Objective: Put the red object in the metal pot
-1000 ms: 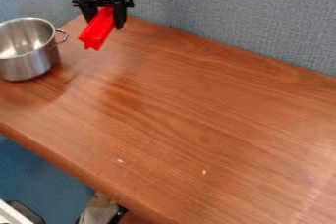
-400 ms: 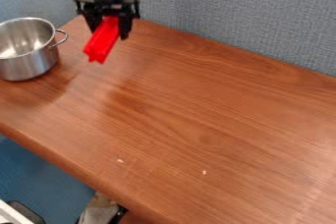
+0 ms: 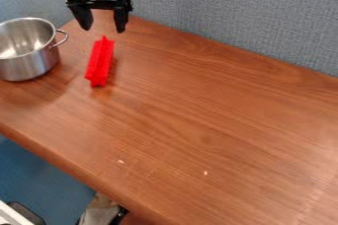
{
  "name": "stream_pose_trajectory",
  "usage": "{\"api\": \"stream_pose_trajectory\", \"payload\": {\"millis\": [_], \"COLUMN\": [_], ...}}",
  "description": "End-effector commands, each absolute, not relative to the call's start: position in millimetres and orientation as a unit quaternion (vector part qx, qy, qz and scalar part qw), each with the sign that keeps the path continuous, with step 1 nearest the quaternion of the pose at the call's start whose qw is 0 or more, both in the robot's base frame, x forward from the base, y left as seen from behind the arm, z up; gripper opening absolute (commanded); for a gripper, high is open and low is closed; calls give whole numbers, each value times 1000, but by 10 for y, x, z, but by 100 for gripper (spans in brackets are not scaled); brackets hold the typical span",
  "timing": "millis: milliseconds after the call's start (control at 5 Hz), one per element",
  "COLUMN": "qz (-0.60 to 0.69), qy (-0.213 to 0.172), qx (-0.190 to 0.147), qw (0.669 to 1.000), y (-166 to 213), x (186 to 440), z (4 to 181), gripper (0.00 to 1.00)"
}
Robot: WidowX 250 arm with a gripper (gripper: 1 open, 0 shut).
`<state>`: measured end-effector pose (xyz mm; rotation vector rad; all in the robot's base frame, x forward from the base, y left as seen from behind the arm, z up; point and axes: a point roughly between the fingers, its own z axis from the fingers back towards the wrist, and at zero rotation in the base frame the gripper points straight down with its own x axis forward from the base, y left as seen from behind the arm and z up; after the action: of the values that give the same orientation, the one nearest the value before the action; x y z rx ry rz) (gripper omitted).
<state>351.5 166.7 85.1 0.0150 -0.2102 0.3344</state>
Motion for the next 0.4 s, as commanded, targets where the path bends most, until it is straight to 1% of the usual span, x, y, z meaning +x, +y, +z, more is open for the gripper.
{"api": "stream_pose_trajectory", "payload": {"millis": [0,200], "qz": [133,153], "qy": [-117,-98], "qx": [4,24], "qw": [984,983], "y": [1634,1657], "x": [3628,3692], "z": [793,707], "gripper": [100,100]}}
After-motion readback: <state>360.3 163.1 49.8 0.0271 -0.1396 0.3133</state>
